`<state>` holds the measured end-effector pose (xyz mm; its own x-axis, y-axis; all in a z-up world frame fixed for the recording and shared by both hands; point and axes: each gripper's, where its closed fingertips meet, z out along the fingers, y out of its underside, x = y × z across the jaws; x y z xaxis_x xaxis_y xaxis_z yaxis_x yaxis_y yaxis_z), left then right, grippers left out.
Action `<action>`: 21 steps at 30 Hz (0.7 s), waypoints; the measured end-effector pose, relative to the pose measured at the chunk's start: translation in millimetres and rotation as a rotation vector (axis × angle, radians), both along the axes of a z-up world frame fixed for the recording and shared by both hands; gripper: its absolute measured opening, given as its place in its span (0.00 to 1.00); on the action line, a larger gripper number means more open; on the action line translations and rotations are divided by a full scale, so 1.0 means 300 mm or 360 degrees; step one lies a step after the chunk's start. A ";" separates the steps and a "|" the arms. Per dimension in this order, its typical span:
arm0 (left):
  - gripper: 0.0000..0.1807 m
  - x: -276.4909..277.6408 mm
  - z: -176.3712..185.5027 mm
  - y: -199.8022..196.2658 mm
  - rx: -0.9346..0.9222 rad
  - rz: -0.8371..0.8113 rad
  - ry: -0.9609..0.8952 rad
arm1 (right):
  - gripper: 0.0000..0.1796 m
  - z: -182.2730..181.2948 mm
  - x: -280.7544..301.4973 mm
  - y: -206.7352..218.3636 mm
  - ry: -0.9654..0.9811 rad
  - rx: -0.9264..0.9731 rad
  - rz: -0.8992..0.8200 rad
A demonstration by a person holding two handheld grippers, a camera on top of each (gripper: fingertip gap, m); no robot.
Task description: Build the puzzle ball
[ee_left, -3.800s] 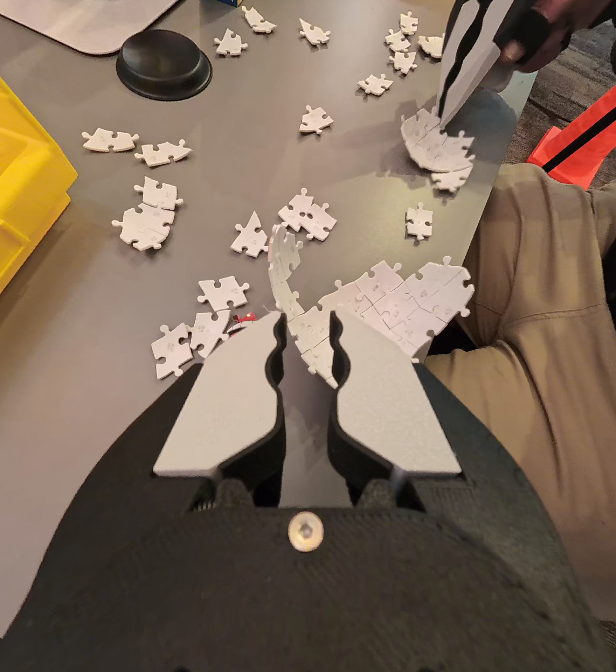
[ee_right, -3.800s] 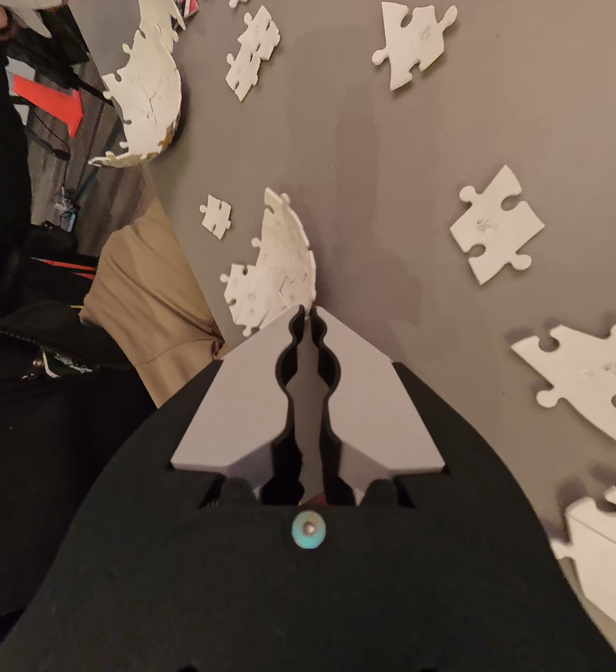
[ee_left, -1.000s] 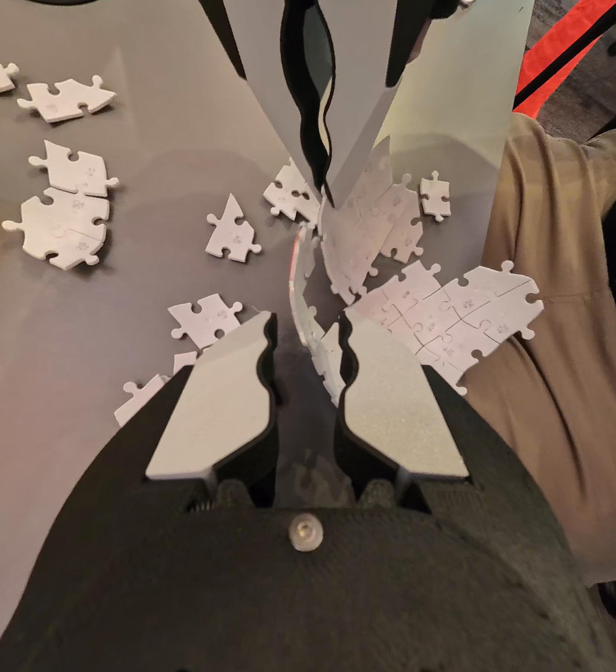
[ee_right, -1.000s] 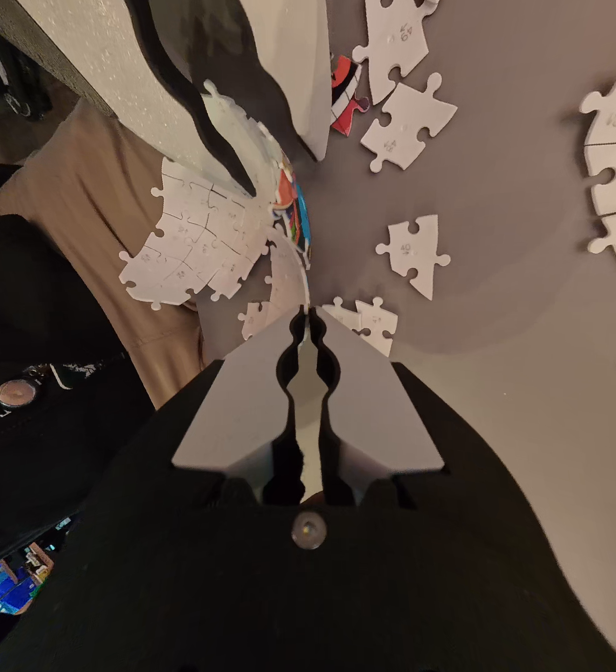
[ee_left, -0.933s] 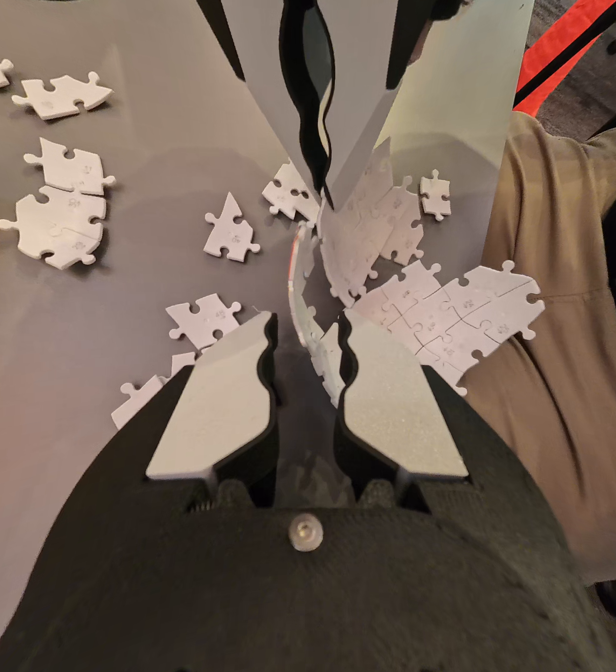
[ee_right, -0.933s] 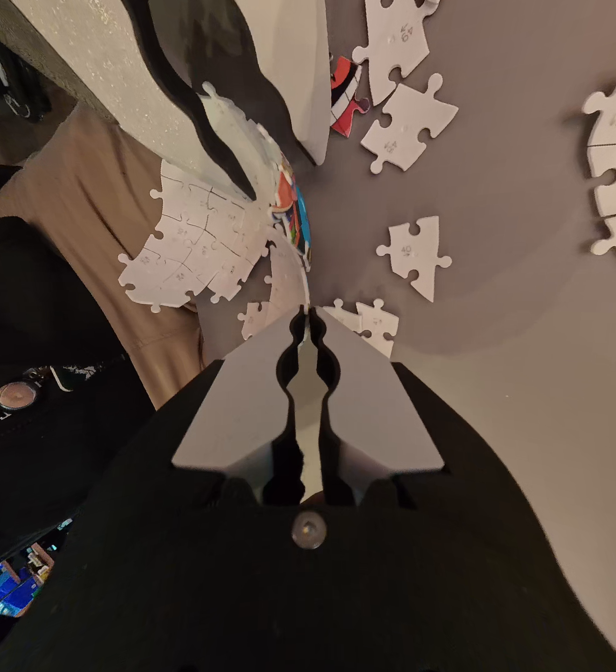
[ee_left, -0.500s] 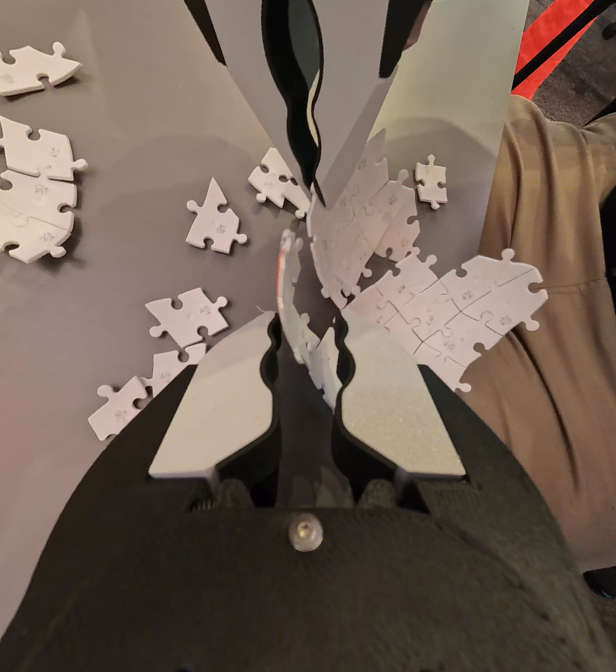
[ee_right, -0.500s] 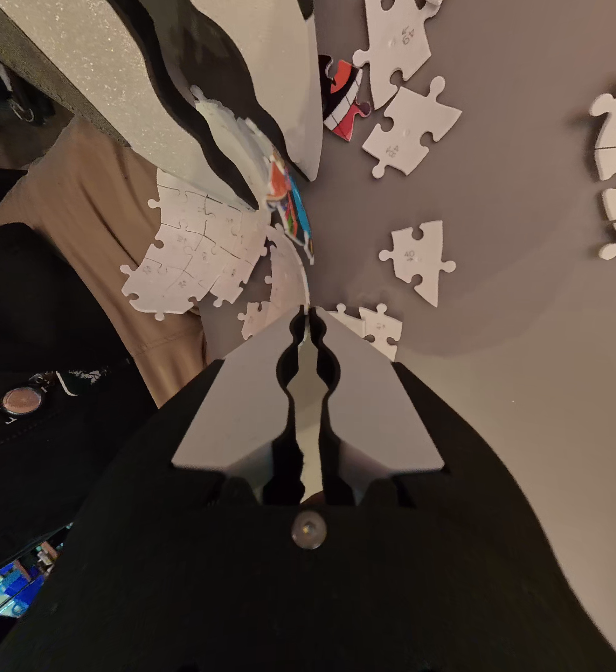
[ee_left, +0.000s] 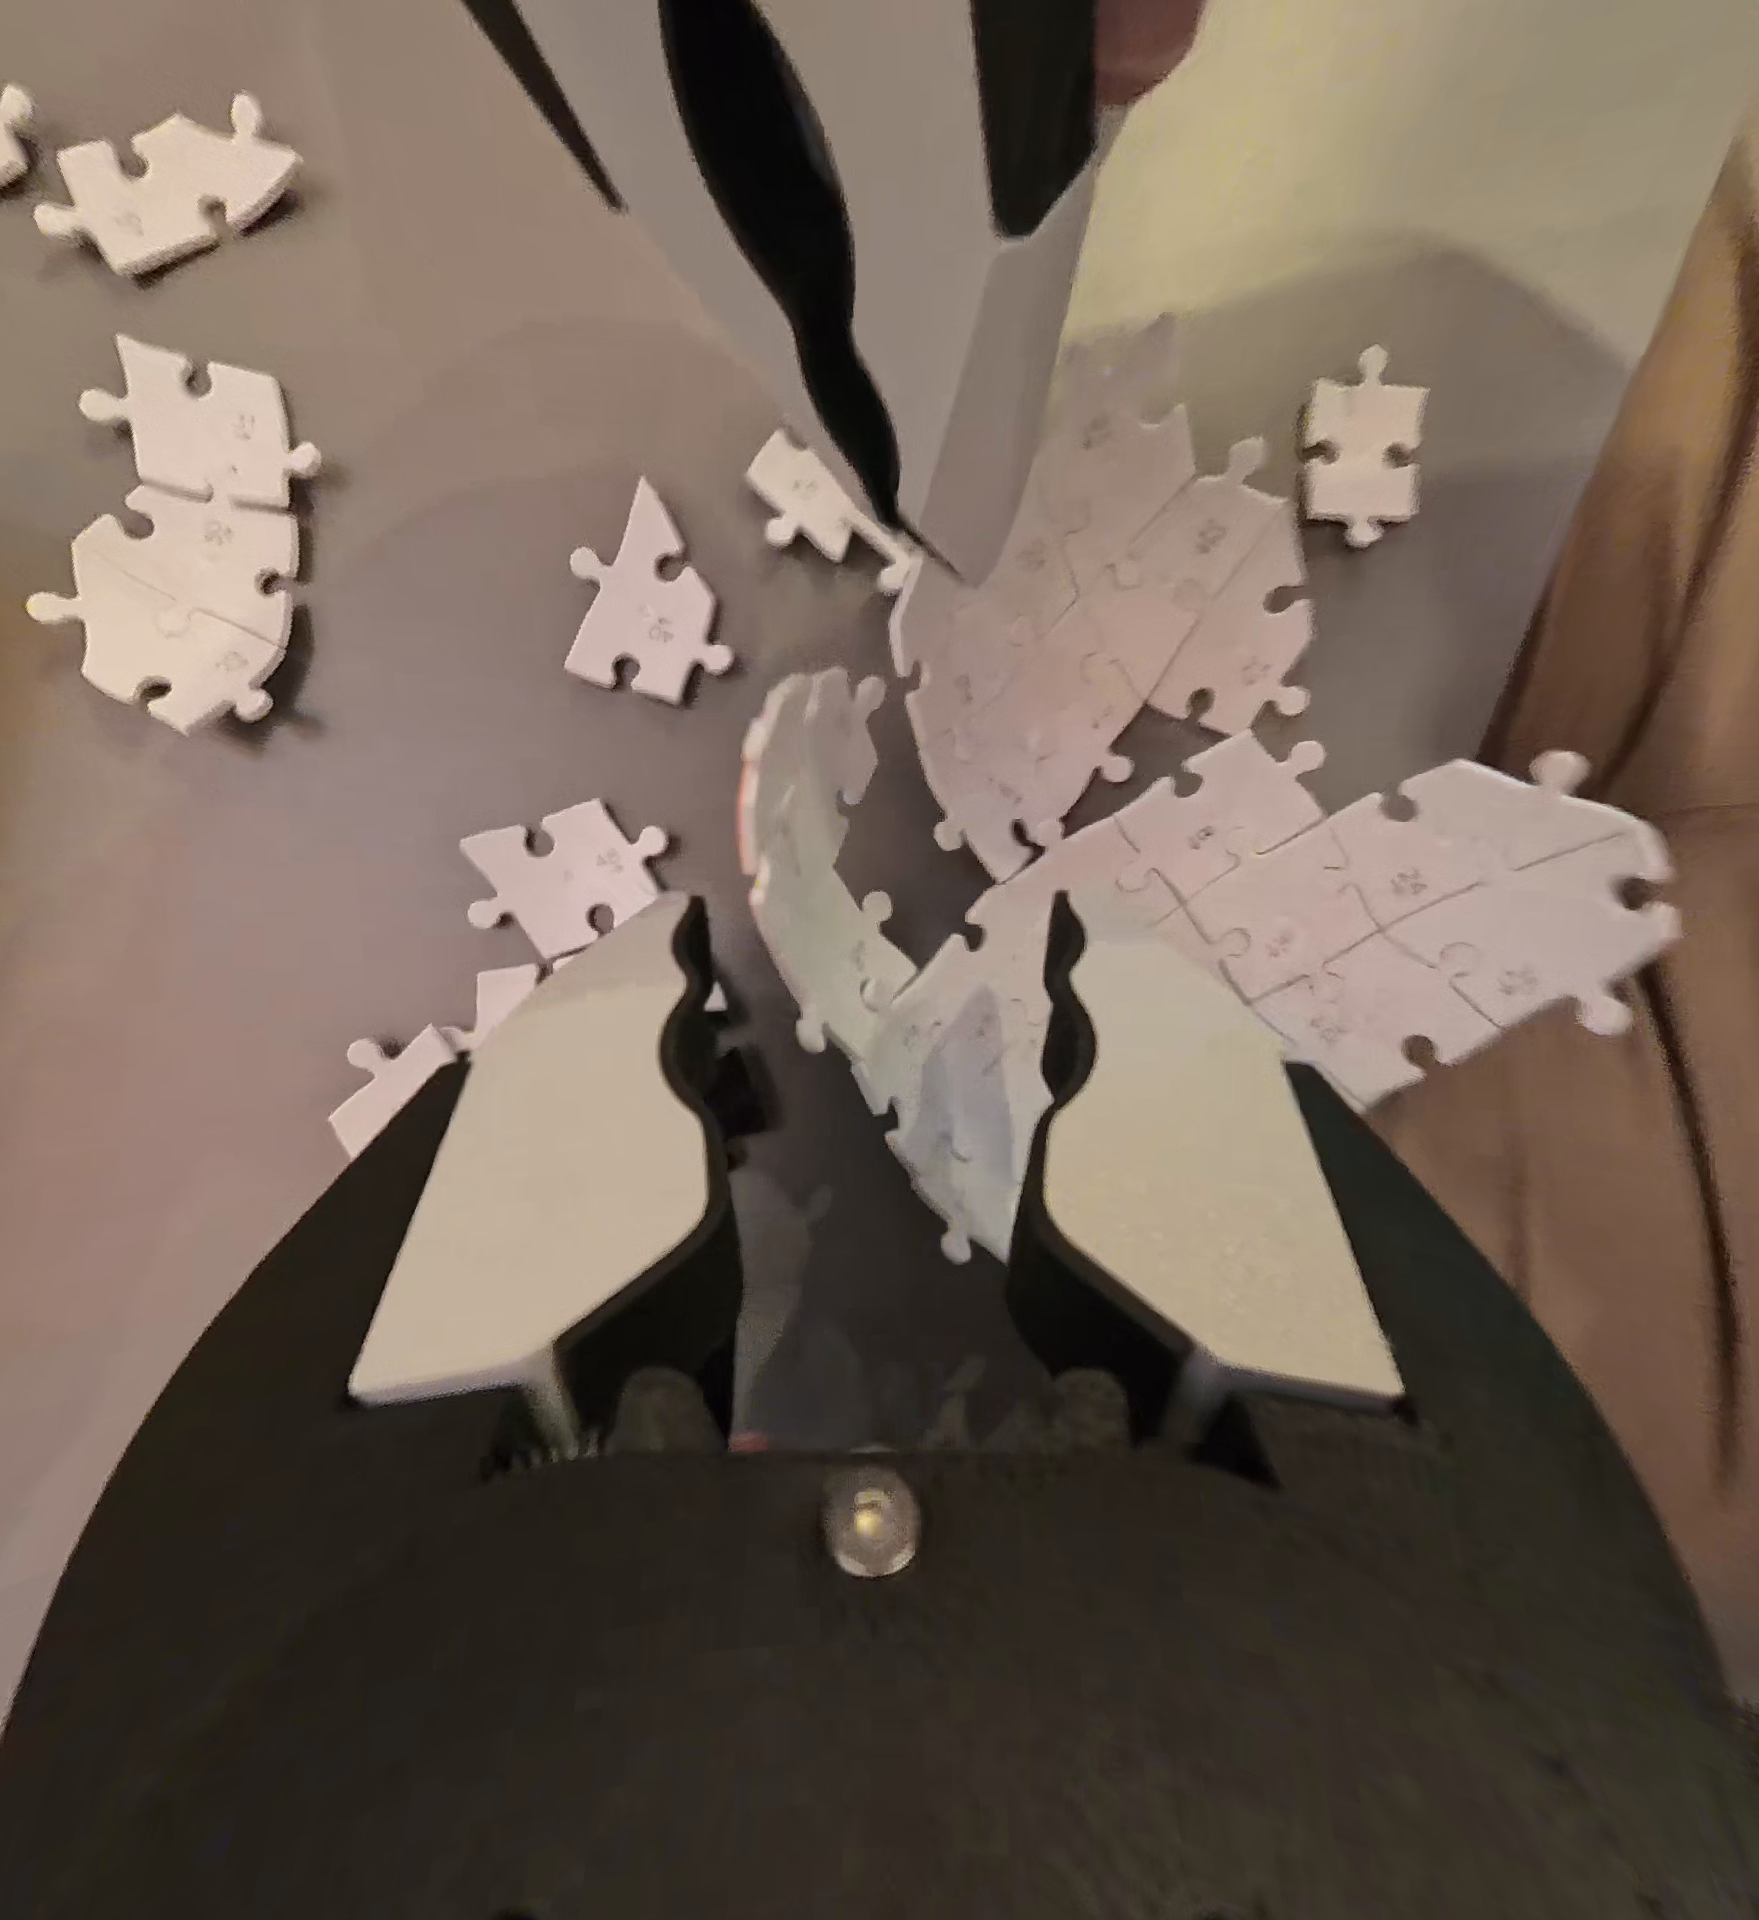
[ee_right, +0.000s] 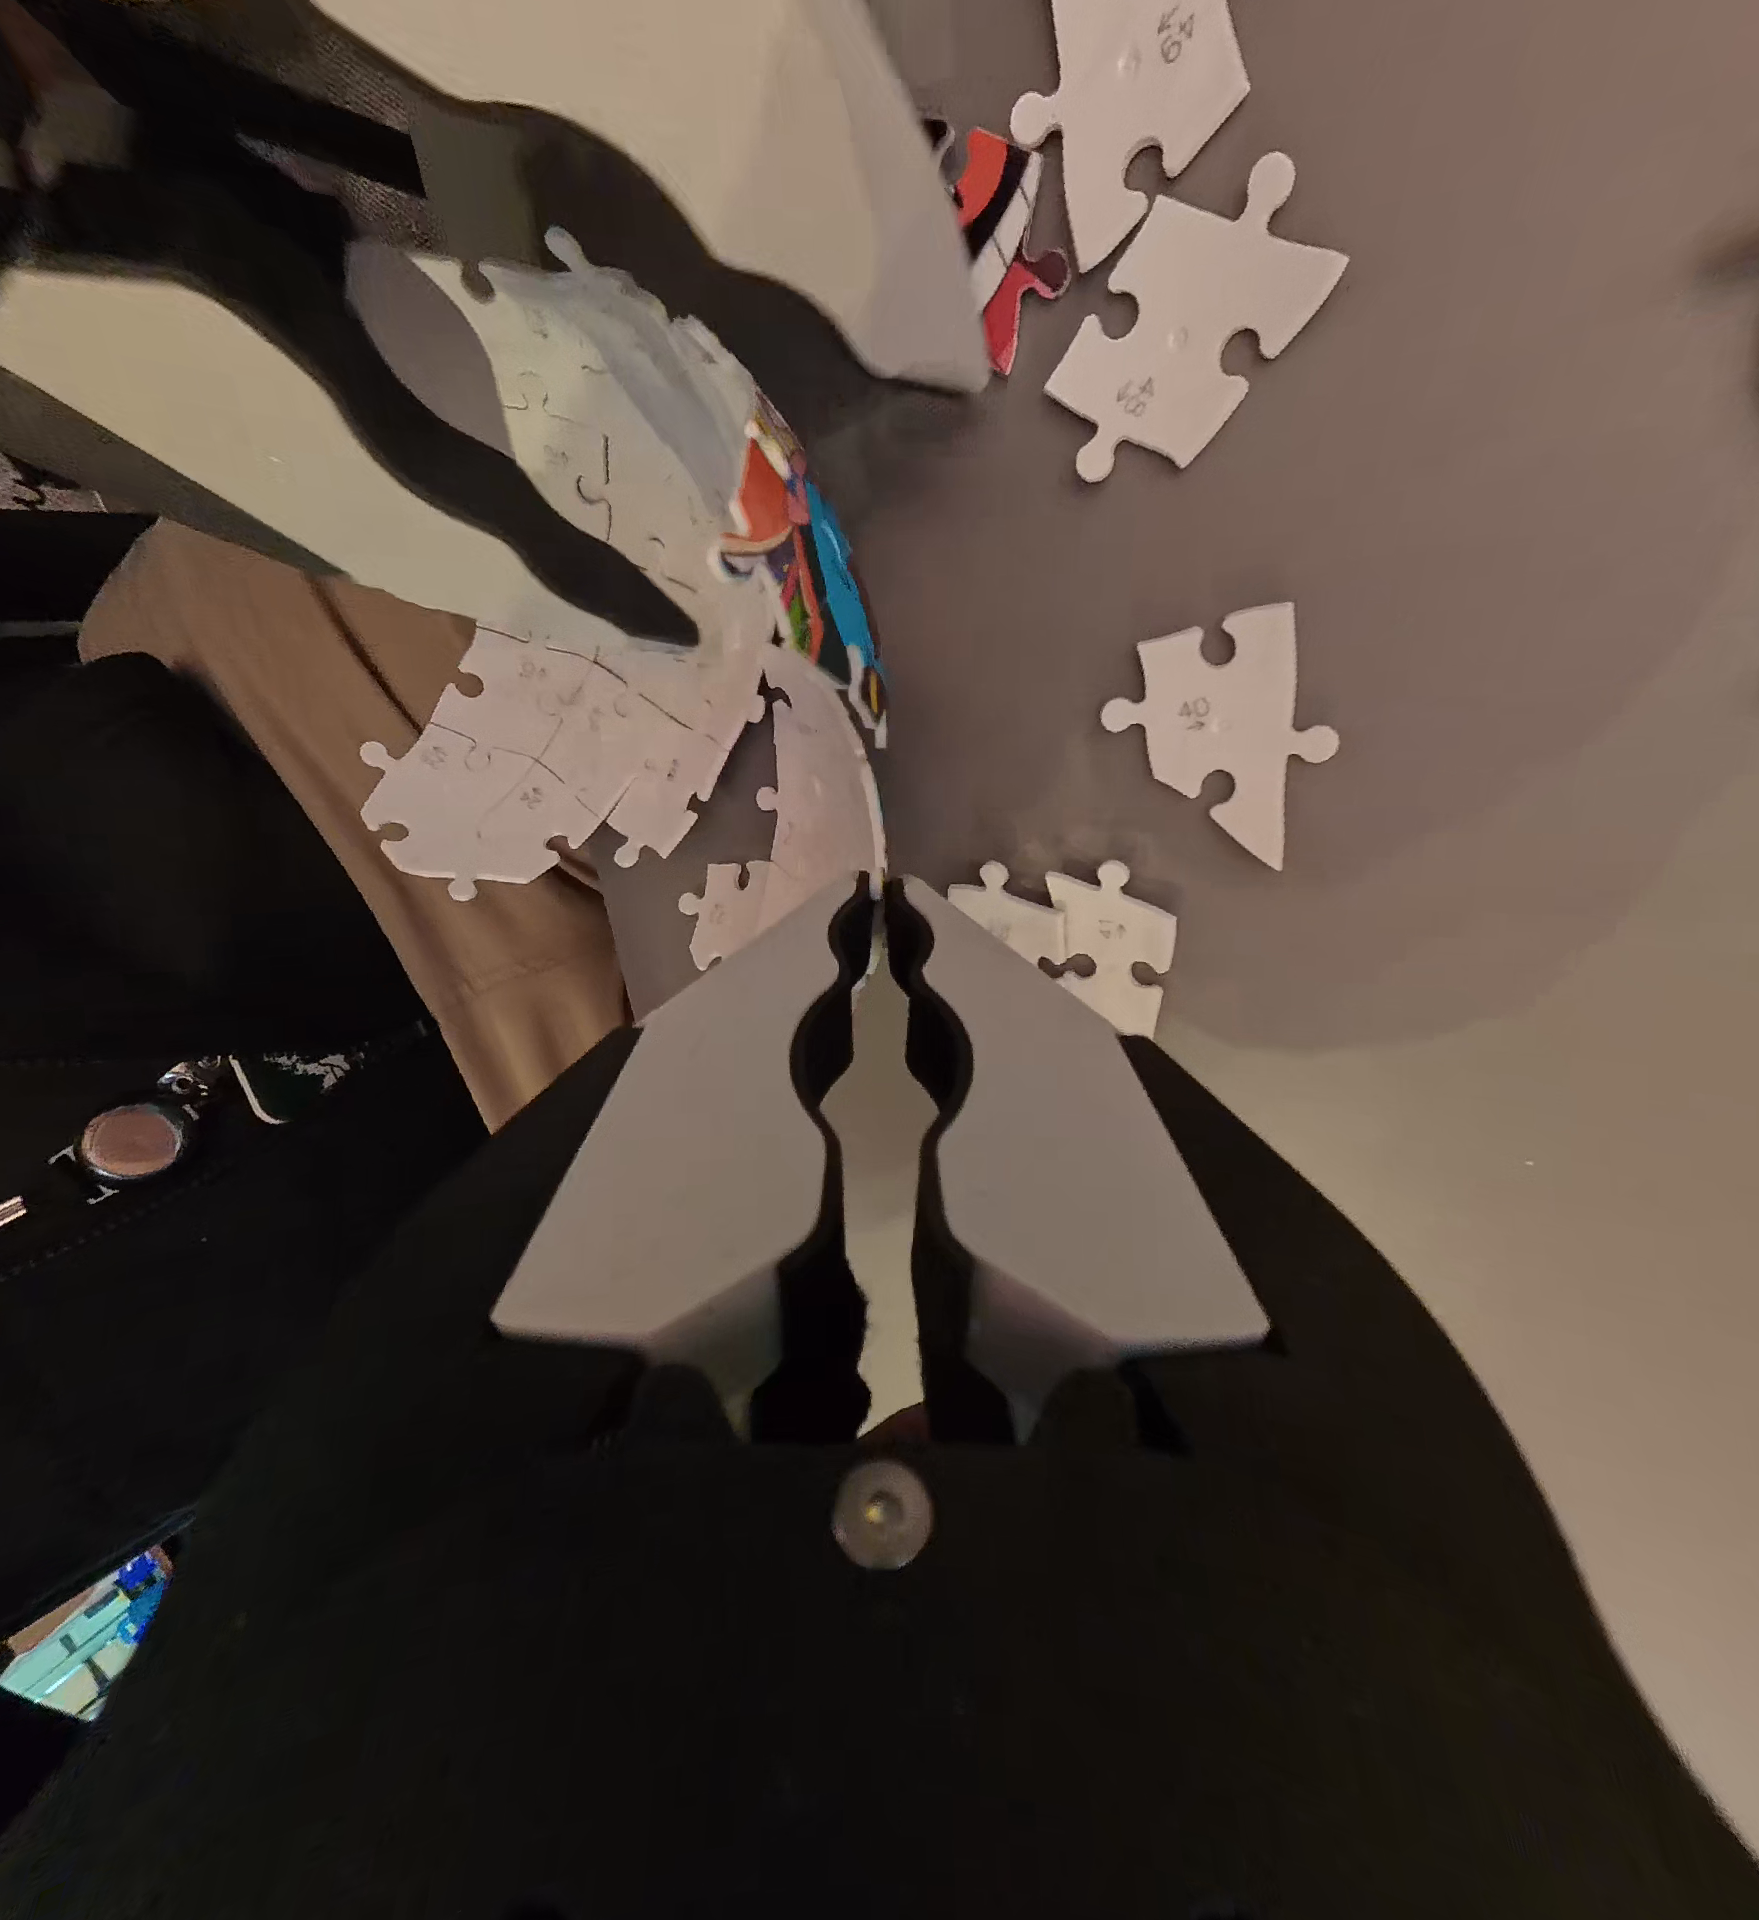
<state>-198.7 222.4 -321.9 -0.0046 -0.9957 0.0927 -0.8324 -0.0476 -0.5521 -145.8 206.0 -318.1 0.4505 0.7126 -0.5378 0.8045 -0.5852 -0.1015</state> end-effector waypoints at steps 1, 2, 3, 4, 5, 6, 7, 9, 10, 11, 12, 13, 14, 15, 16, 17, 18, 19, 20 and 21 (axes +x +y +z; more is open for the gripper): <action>0.37 -0.004 -0.017 0.007 0.0030 0.0028 0.0056 | 0.00 -0.001 0.000 -0.002 0.0007 -0.0006 -0.0006; 0.39 -0.009 -0.033 0.008 0.0049 0.0037 0.0105 | 0.00 -0.003 0.001 -0.003 0.0010 -0.0008 -0.0011; 0.41 -0.009 -0.044 0.012 0.0071 0.0052 0.0131 | 0.00 -0.004 0.003 -0.004 0.0011 -0.0011 -0.0014; 0.42 -0.008 -0.052 0.019 0.0085 0.0083 0.0148 | 0.00 -0.005 0.004 -0.005 0.0017 -0.0015 -0.0021; 0.44 -0.007 -0.057 0.022 0.0084 0.0107 0.0163 | 0.00 -0.006 0.004 -0.005 0.0026 -0.0017 -0.0031; 0.46 -0.004 -0.060 0.023 0.0087 0.0121 0.0169 | 0.00 -0.007 0.004 -0.005 0.0032 -0.0017 -0.0040; 0.47 -0.002 -0.062 0.027 0.0100 0.0142 0.0179 | 0.00 -0.009 0.003 -0.007 0.0039 -0.0020 -0.0046; 0.49 -0.001 -0.063 0.028 0.0118 0.0156 0.0209 | 0.00 -0.012 0.003 -0.011 0.0048 -0.0022 -0.0051; 0.50 0.000 -0.064 0.029 0.0128 0.0165 0.0224 | 0.00 -0.013 0.004 -0.012 0.0048 -0.0024 -0.0052; 0.50 0.000 -0.065 0.032 0.0139 0.0180 0.0243 | 0.00 -0.014 0.004 -0.012 0.0052 -0.0027 -0.0055; 0.50 0.003 -0.065 0.033 0.0148 0.0180 0.0253 | 0.00 -0.014 0.004 -0.012 0.0057 -0.0029 -0.0057; 0.51 0.007 -0.065 0.032 0.0155 0.0180 0.0257 | 0.00 -0.013 0.005 -0.013 0.0060 -0.0033 -0.0056; 0.51 0.010 -0.065 0.036 0.0164 0.0192 0.0266 | 0.00 -0.012 0.007 -0.014 0.0060 -0.0035 -0.0049; 0.52 0.012 -0.065 0.036 0.0172 0.0193 0.0277 | 0.00 -0.010 0.009 -0.014 0.0060 -0.0035 -0.0045; 0.51 0.014 -0.064 0.034 0.0179 0.0179 0.0283 | 0.00 -0.008 0.011 -0.013 0.0061 -0.0034 -0.0047; 0.51 0.016 -0.063 0.035 0.0186 0.0174 0.0289 | 0.00 -0.007 0.015 -0.014 0.0055 -0.0039 -0.0043; 0.51 0.016 -0.063 0.039 0.0195 0.0182 0.0300 | 0.00 -0.009 0.020 -0.017 0.0044 -0.0046 -0.0031; 0.51 0.016 -0.063 0.041 0.0206 0.0179 0.0311 | 0.00 -0.010 0.023 -0.020 0.0038 -0.0053 -0.0023; 0.51 0.018 -0.063 0.041 0.0210 0.0172 0.0316 | 0.00 -0.010 0.025 -0.022 0.0034 -0.0059 -0.0022; 0.51 0.021 -0.063 0.040 0.0208 0.0173 0.0320 | 0.00 -0.011 0.027 -0.023 0.0031 -0.0064 -0.0023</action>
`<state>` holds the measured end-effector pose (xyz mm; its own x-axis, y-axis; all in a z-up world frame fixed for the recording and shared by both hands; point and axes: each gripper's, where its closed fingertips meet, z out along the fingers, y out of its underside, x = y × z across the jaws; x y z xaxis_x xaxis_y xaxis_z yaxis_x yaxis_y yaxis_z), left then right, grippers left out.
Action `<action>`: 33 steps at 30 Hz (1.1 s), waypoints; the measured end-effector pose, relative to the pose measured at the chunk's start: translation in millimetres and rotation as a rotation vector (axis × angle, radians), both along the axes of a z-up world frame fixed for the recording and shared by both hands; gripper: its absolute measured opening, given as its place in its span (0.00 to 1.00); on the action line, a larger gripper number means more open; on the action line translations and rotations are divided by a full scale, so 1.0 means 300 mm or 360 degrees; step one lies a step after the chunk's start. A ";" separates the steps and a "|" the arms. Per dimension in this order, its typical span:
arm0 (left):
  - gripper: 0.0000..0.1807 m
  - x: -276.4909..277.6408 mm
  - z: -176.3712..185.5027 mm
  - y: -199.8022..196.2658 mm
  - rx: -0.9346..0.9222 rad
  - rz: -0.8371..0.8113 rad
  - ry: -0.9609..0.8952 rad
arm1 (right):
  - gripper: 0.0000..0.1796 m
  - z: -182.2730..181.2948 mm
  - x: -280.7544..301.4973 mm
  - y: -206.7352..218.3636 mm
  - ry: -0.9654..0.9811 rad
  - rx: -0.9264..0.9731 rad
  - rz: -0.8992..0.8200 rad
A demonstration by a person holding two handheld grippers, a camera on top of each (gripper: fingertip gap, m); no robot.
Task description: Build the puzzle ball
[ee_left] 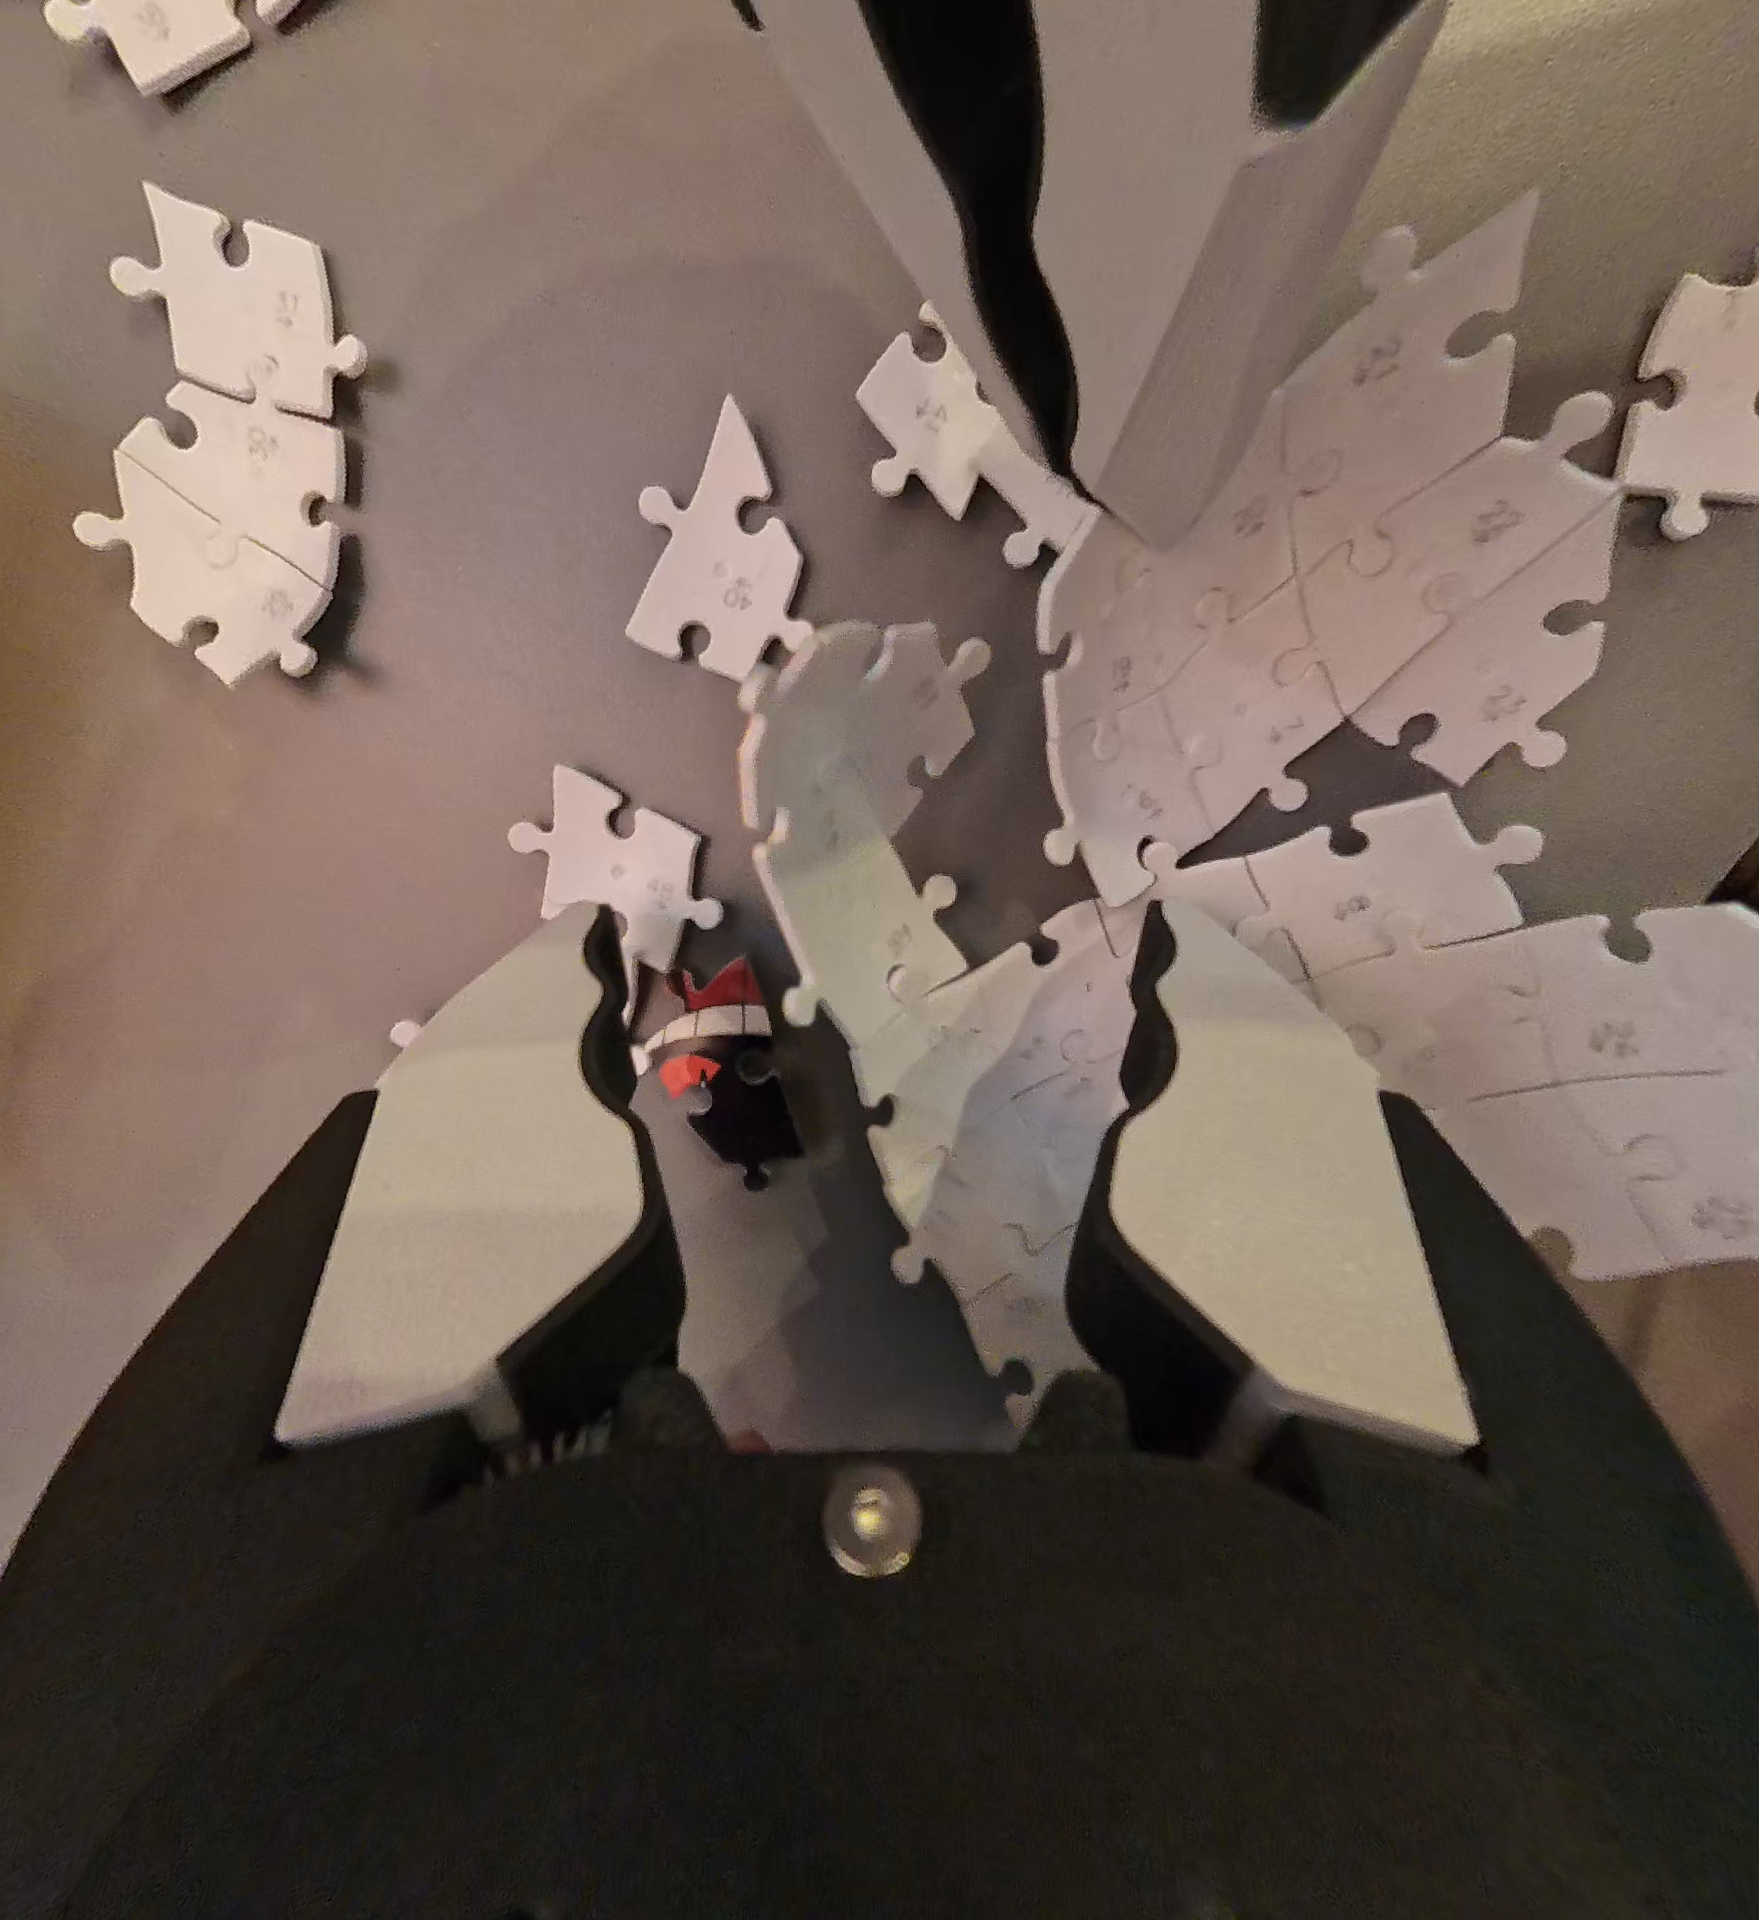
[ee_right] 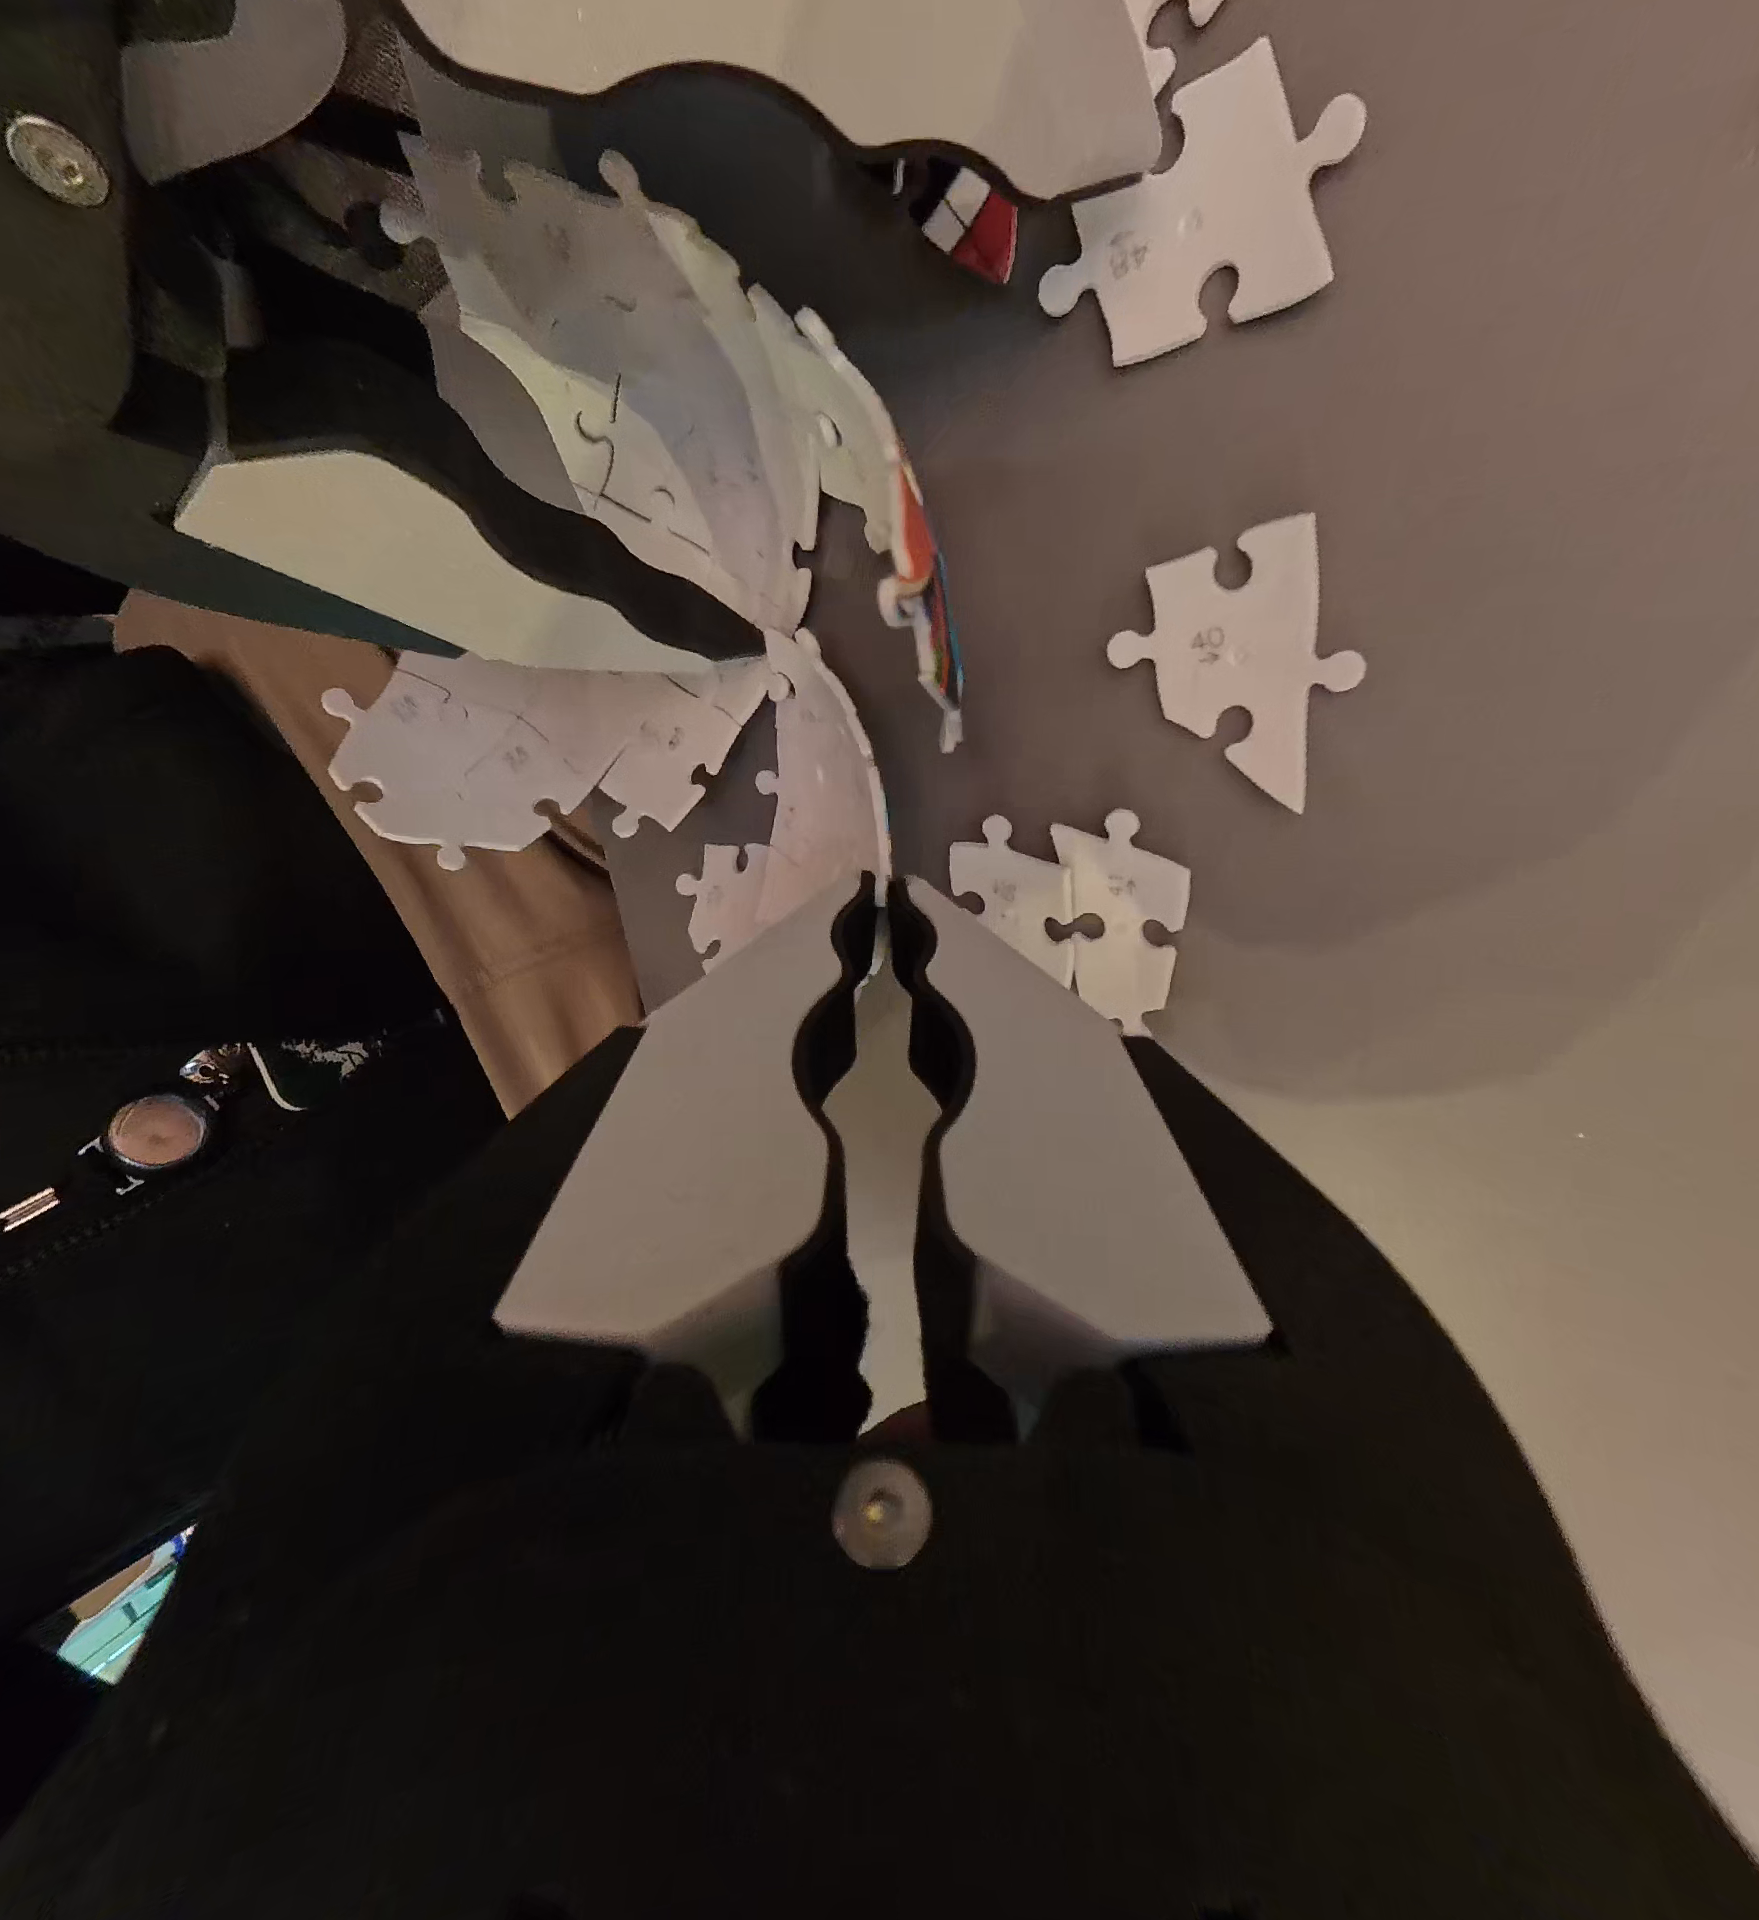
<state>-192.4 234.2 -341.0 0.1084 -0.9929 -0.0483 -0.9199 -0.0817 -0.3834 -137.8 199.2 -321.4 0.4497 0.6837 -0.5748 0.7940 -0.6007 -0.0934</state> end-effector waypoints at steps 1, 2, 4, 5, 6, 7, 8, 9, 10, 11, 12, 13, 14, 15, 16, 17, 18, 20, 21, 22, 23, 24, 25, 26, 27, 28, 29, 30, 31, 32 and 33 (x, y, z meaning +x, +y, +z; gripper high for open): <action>0.51 0.001 -0.001 0.000 0.0001 0.0001 0.0007 | 0.00 -0.001 0.001 -0.001 -0.0001 -0.0003 -0.0003; 0.51 0.003 -0.002 -0.001 0.0006 -0.0002 0.0012 | 0.00 -0.002 0.002 -0.001 -0.0001 -0.0005 -0.0007; 0.51 0.006 -0.001 0.000 0.0014 0.0001 0.0017 | 0.00 -0.004 0.004 -0.003 0.0003 -0.0011 -0.0014; 0.51 0.007 -0.001 0.000 0.0017 0.0004 0.0023 | 0.00 -0.004 0.005 -0.005 0.0007 -0.0016 -0.0022; 0.51 0.008 0.000 -0.001 0.0023 -0.0001 0.0028 | 0.00 -0.003 0.006 -0.008 0.0012 -0.0020 -0.0029; 0.51 0.009 0.000 -0.001 0.0030 -0.0006 0.0033 | 0.01 -0.003 0.006 -0.012 0.0017 -0.0025 -0.0033; 0.51 0.010 -0.002 -0.002 0.0035 -0.0006 0.0041 | 0.03 -0.003 0.005 -0.016 0.0022 -0.0031 -0.0038; 0.51 0.011 -0.003 -0.003 0.0038 -0.0008 0.0050 | 0.03 -0.003 0.004 -0.018 0.0027 -0.0033 -0.0046; 0.50 0.014 -0.003 -0.005 0.0040 -0.0014 0.0055 | 0.04 -0.004 0.004 -0.018 0.0033 -0.0031 -0.0055; 0.50 0.016 -0.002 -0.005 0.0046 -0.0019 0.0060 | 0.05 -0.004 0.003 -0.018 0.0038 -0.0031 -0.0065; 0.50 0.017 -0.002 -0.005 0.0051 -0.0019 0.0069 | 0.07 -0.003 0.002 -0.018 0.0045 -0.0032 -0.0076; 0.50 0.018 -0.002 -0.004 0.0057 -0.0019 0.0078 | 0.07 -0.002 0.001 -0.018 0.0053 -0.0028 -0.0083; 0.50 0.020 -0.001 -0.004 0.0064 -0.0023 0.0084 | 0.08 -0.001 0.000 -0.018 0.0062 -0.0021 -0.0087; 0.50 0.022 -0.001 -0.004 0.0068 -0.0027 0.0089 | 0.08 -0.001 0.000 -0.020 0.0069 -0.0017 -0.0091; 0.50 0.023 0.000 -0.005 0.0070 -0.0029 0.0096 | 0.09 -0.001 0.000 -0.022 0.0073 -0.0016 -0.0092; 0.50 0.025 0.000 -0.005 0.0073 -0.0029 0.0102 | 0.09 -0.001 0.002 -0.025 0.0075 -0.0011 -0.0090; 0.50 0.025 0.000 -0.005 0.0075 -0.0033 0.0107 | 0.08 -0.002 0.003 -0.026 0.0079 -0.0003 -0.0088; 0.50 0.026 0.000 -0.005 0.0078 -0.0034 0.0118 | 0.08 -0.001 0.004 -0.029 0.0090 0.0002 -0.0092; 0.50 0.025 0.000 -0.004 0.0080 -0.0034 0.0124 | 0.08 -0.001 0.005 -0.030 0.0096 0.0004 -0.0094; 0.50 0.026 0.001 -0.005 0.0083 -0.0039 0.0127 | 0.08 -0.001 0.004 -0.030 0.0103 0.0005 -0.0098; 0.50 0.027 0.001 -0.005 0.0087 -0.0042 0.0131 | 0.04 -0.001 0.006 -0.032 0.0107 0.0004 -0.0098; 0.50 0.027 0.001 -0.004 0.0091 -0.0043 0.0135 | 0.03 -0.002 0.008 -0.034 0.0110 0.0005 -0.0092; 0.50 0.027 0.002 -0.005 0.0095 -0.0047 0.0140 | 0.02 -0.004 0.009 -0.032 0.0113 0.0007 -0.0096; 0.50 0.028 0.003 -0.006 0.0102 -0.0055 0.0145 | 0.02 -0.005 0.009 -0.030 0.0115 0.0004 -0.0102; 0.50 0.029 0.003 -0.005 0.0111 -0.0057 0.0153 | 0.02 -0.004 0.010 -0.031 0.0118 -0.0005 -0.0100; 0.50 0.030 0.004 -0.005 0.0118 -0.0061 0.0160 | 0.02 -0.003 0.010 -0.030 0.0122 -0.0010 -0.0099; 0.50 0.031 0.005 -0.006 0.0123 -0.0067 0.0168 | 0.02 -0.002 0.009 -0.028 0.0127 -0.0017 -0.0101; 0.50 0.032 0.005 -0.006 0.0130 -0.0071 0.0177 | 0.02 0.000 0.008 -0.029 0.0128 -0.0029 -0.0098; 0.50 0.032 0.006 -0.005 0.0136 -0.0074 0.0184 | 0.03 0.000 0.010 -0.029 0.0123 -0.0038 -0.0093; 0.50 0.033 0.006 -0.006 0.0138 -0.0077 0.0189 | 0.05 -0.002 0.011 -0.028 0.0117 -0.0040 -0.0091; 0.49 0.035 0.006 -0.006 0.0138 -0.0079 0.0193 | 0.07 -0.003 0.010 -0.027 0.0114 -0.0038 -0.0092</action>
<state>-181.9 232.4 -339.2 0.0474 -0.9884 -0.1440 -0.9619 -0.0063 -0.2732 -134.7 191.2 -322.5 0.4449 0.6435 -0.6229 0.7498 -0.6480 -0.1338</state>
